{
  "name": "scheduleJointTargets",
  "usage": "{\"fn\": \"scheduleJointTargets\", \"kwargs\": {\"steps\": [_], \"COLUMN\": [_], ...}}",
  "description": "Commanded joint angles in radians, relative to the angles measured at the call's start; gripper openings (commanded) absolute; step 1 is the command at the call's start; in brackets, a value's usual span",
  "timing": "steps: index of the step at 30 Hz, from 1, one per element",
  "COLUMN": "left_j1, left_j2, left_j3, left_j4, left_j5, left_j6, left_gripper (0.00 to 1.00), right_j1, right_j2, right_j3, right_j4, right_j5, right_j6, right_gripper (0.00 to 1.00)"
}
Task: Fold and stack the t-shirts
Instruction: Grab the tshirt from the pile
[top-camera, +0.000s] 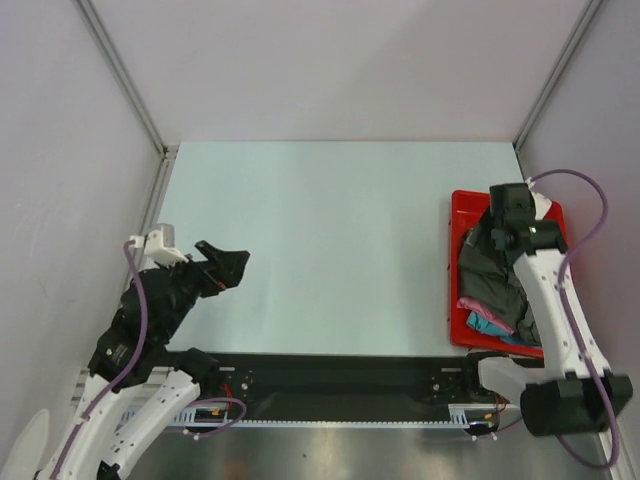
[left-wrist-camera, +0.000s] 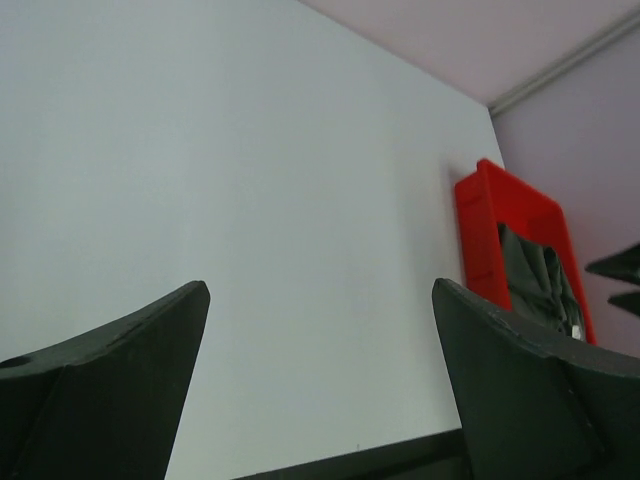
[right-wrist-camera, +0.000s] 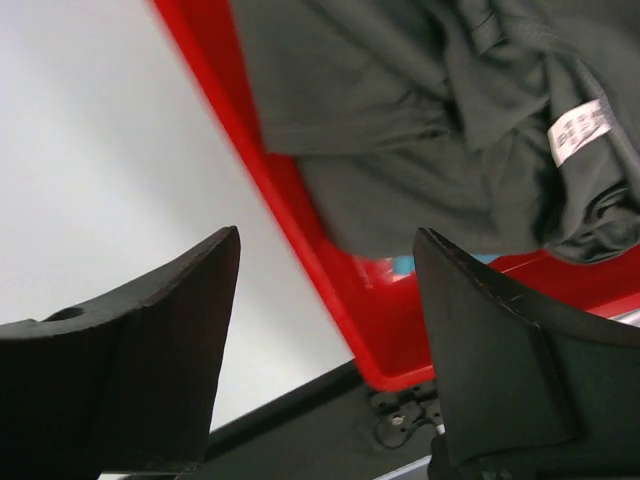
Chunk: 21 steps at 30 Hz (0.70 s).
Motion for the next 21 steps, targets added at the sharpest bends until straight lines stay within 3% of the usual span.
{"fn": "scheduleJointTargets", "kwargs": {"steps": [1,4,6,8,18,21], "left_j1": [-0.002,-0.002,0.0,-0.002,0.0,0.0], "left_j2": [0.102,0.228,0.303,0.337,0.388,0.389], "left_j3": [-0.017,-0.038,-0.045,-0.034,0.032,0.04], "left_j4": [0.068,0.109,0.132,0.161,0.077,0.063], "left_j5": [0.214,0.389,0.46,0.497,0.489,0.5], "left_j6": [0.12,0.151,0.163,0.197,0.346,0.354], "left_gripper": [1.0,1.0,0.9,0.86,0.86,0.86], "right_j1": [-0.039,-0.116,-0.204,-0.254,-0.328,-0.337], "right_j2": [0.124,0.23,0.315,0.38,0.499,0.53], "right_j3": [0.021,0.026,0.035,0.039,0.009,-0.017], "right_j4": [0.061,0.1,0.126,0.15,0.285,0.328], "right_j5": [0.133,0.141,0.104,0.089,0.225,0.266], "right_j6": [-0.08,-0.071,-0.058,-0.054,-0.117,-0.125], "right_gripper": [0.74,0.71,0.68,0.6,0.62,0.54]}}
